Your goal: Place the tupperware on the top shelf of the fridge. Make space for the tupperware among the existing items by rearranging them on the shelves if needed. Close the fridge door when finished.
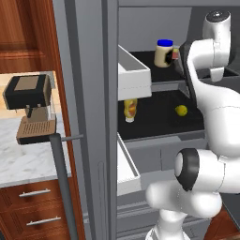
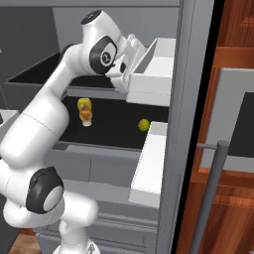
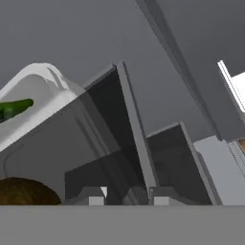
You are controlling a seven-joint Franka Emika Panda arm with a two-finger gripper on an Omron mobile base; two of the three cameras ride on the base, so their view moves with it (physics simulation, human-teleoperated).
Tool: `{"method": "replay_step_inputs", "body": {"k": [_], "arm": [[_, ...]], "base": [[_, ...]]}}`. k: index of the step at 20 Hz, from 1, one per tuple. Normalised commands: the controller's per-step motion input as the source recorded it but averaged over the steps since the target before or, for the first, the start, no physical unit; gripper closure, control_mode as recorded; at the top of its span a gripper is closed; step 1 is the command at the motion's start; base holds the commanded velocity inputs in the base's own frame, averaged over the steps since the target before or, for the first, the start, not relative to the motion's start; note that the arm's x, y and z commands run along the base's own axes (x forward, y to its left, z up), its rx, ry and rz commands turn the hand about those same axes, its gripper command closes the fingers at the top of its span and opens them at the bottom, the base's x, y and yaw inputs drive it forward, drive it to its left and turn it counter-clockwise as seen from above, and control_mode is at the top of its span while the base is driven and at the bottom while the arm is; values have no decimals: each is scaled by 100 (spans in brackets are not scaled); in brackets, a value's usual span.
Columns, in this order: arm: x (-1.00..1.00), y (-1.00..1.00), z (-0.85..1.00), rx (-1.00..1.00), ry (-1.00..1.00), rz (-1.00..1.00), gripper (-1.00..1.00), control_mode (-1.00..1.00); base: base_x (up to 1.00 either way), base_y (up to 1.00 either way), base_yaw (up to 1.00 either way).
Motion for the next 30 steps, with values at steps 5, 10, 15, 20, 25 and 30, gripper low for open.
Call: {"method": "replay_step_inputs", "body": {"k": [5,10,15,20,25,30], "arm": [[39,-14,-1,1,-12,-20,100,-100],[42,-13,-5,0,-7,-20,100,-100],[9,0,-4,0,-3,-18,-100,-100],[0,0,-6,0,-4,-15,-100,-100],[0,27,-6,-1,-11,-3,-100,-100],[-31,47,0,-9,-26,4,-100,-100]], "base": [[0,0,0],[0,0,0],[0,0,0],[0,0,0],[0,0,0],[0,0,0]]}}
